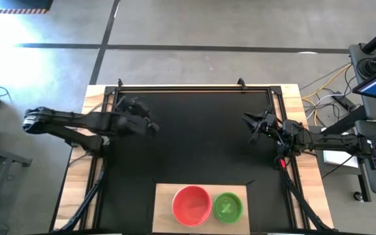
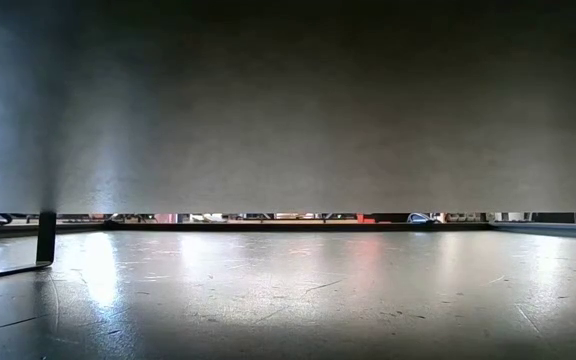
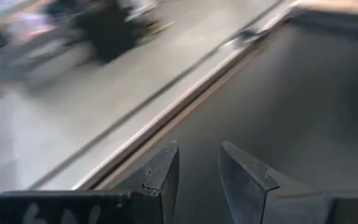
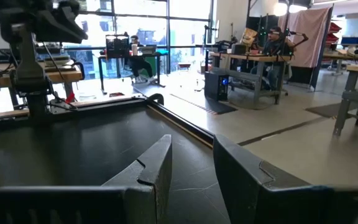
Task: Place and stack bowls onto a shelf
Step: Return to Home Position
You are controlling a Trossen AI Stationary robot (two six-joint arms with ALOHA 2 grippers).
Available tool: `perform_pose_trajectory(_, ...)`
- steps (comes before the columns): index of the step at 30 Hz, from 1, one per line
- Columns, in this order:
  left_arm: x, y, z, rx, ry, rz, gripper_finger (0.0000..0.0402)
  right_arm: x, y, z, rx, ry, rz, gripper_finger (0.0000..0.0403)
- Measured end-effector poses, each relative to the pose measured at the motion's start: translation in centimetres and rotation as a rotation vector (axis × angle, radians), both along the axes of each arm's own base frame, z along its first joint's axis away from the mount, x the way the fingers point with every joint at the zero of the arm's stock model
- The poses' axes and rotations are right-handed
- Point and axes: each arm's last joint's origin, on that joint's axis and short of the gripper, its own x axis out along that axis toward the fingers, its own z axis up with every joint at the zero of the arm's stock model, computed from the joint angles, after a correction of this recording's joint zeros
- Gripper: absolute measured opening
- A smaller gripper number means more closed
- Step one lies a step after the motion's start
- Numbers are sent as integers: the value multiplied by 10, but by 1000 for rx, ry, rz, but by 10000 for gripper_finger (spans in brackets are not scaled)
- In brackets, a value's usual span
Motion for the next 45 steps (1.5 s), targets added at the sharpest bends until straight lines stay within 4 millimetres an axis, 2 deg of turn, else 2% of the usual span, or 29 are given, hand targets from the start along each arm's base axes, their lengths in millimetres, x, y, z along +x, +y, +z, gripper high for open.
perform_pose_trajectory(10, -46, 22, -44, -62, -365, -360, 96, 0, 0, 0, 0, 0, 0, 107)
perform_pose_trajectory(17, -73, 23, -67, 25, -592, -378, 96, 0, 0, 0, 0, 0, 0, 107)
perform_pose_trajectory(28, -96, 19, -98, 190, -629, -411, 96, 0, 0, 0, 0, 0, 0, 107)
perform_pose_trajectory(41, -112, 24, -111, 266, -693, -347, 96, 0, 0, 0, 0, 0, 0, 107)
perform_pose_trajectory(45, -116, 23, -110, 274, -721, -345, 96, 0, 0, 0, 0, -1, 0, 107)
